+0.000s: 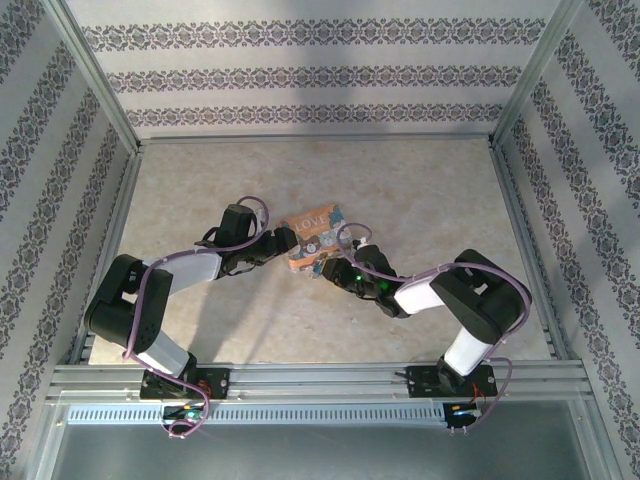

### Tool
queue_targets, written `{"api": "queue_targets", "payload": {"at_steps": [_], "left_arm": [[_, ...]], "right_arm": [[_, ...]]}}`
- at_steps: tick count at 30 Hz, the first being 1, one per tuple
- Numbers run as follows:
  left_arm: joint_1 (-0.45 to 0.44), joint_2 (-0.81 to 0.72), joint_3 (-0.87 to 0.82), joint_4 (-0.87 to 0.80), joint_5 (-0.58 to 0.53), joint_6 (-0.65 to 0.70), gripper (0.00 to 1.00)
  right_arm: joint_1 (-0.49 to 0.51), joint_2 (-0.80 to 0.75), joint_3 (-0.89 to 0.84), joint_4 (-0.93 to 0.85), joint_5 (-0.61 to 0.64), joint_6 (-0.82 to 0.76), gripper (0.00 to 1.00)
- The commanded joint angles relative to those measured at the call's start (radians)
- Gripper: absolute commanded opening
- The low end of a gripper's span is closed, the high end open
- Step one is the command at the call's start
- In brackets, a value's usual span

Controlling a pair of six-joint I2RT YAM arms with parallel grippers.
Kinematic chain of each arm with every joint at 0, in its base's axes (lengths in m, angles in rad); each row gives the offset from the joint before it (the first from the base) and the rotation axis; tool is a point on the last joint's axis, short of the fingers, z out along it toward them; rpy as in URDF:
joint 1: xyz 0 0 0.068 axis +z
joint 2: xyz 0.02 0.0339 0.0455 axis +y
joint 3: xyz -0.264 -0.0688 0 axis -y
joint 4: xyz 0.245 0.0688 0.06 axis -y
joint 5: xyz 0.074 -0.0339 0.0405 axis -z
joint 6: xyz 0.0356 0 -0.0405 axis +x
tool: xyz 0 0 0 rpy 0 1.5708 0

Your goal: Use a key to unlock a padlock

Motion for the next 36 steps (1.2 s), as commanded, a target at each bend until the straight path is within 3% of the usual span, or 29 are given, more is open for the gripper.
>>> {"api": "queue_targets", "payload": {"at_steps": [1,25,36], "left_arm": [[0.005,0.009,-0.014,0.027,-0.001,-0.012,0.73],[0.006,0.012,-0.025,0.038,-0.008,-0.016,0.73],[0.005,0.010,-0.037,0.044,-0.013,-0.018,0.73]], "right_arm": [[0.016,0.067,0.015,0.090,0.011,0.029,0.35],[0.037,0.175,0.046,0.177,0.041,0.082,0.25],[0.048,0.199,0.048,0.225,0.075,0.116,0.12]]}}
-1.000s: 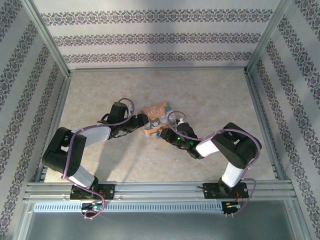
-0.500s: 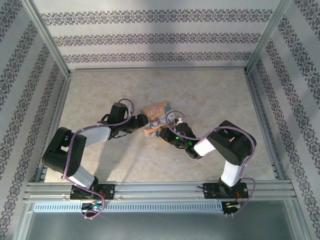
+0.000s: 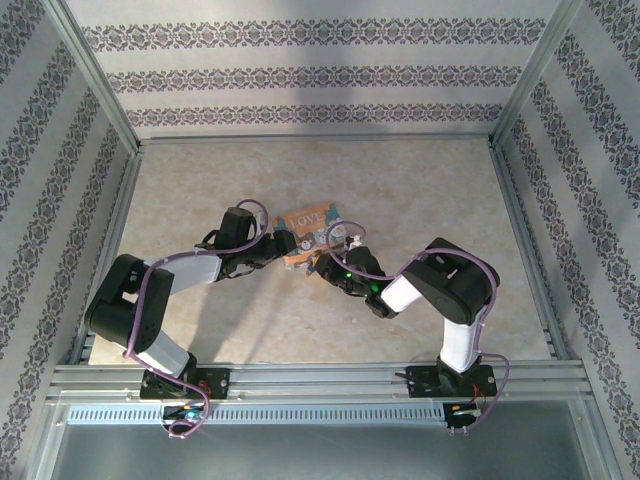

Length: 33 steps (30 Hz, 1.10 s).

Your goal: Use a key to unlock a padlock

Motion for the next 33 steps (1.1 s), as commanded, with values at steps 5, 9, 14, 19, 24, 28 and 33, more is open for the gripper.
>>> {"api": "queue_targets", "payload": {"at_steps": [5,9,14,19,24,28,33], "left_arm": [[0.005,0.005,-0.010,0.004,-0.021,0.009,0.73],[0.005,0.007,-0.014,-0.004,-0.021,0.010,0.73],[-0.003,-0.013,-0.025,-0.027,-0.027,0.009,0.73],[-0.008,-0.037,-0.052,-0.032,-0.038,0.000,0.73],[-0.012,-0.035,-0.073,-0.023,-0.043,-0.004,0.73],[-0.013,-0.022,-0.082,-0.015,-0.041,-0.008,0.73],[-0.014,-0.014,-0.087,-0.007,-0.041,-0.010,0.73]], "right_arm": [[0.013,-0.023,-0.036,-0.023,0.061,0.035,0.09],[0.013,-0.048,-0.043,-0.027,0.074,0.067,0.06],[0.020,-0.068,-0.043,-0.039,0.103,0.186,0.05],[0.033,-0.081,-0.050,-0.053,0.154,0.269,0.04],[0.037,-0.112,-0.057,-0.082,0.193,0.280,0.04],[0.036,-0.140,-0.059,-0.098,0.214,0.290,0.03],[0.034,-0.157,-0.059,-0.121,0.237,0.318,0.03]]}}
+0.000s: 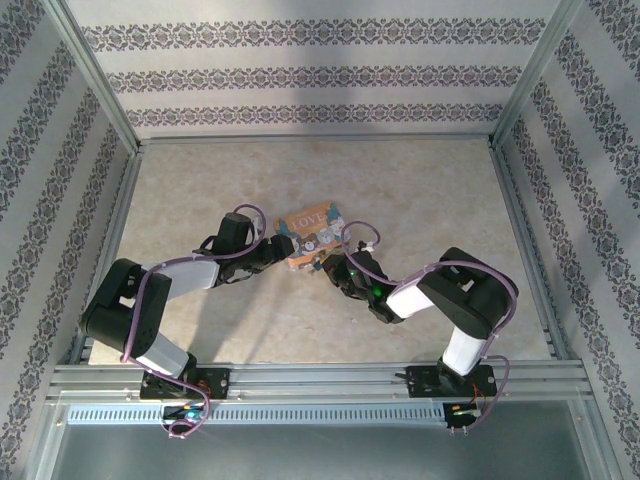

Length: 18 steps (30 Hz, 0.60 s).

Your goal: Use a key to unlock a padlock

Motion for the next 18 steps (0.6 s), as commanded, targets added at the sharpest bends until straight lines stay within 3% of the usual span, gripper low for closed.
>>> {"api": "queue_targets", "payload": {"at_steps": [1,5,11,18], "left_arm": [[-0.011,0.016,-0.030,-0.030,-0.025,-0.002,0.73],[-0.011,0.017,-0.036,-0.028,-0.027,-0.002,0.73],[-0.011,0.026,-0.044,-0.015,-0.028,-0.006,0.73],[-0.011,0.029,-0.044,-0.003,-0.027,-0.012,0.73]], "right_arm": [[-0.002,-0.031,-0.013,-0.019,0.078,0.040,0.03],[-0.002,-0.046,-0.003,-0.058,0.094,0.052,0.03],[0.008,-0.100,0.056,-0.304,0.111,-0.014,0.02],[0.009,-0.080,0.071,-0.375,0.111,-0.013,0.03]]}}
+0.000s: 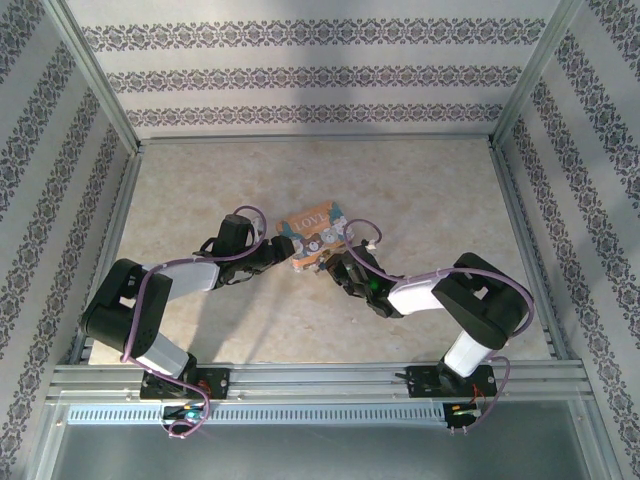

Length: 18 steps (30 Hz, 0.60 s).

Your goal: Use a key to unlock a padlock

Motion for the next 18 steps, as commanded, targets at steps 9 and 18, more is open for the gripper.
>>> {"api": "queue_targets", "payload": {"at_steps": [9,18], "left_arm": [[-0.007,0.034,-0.025,-0.040,-0.029,-0.007,0.73],[-0.007,0.023,-0.014,-0.056,-0.031,0.002,0.73]], "right_arm": [[0.008,0.007,0.056,-0.230,0.063,-0.048,0.18],[0.013,-0.211,0.021,-0.317,0.095,-0.196,0.35]]}}
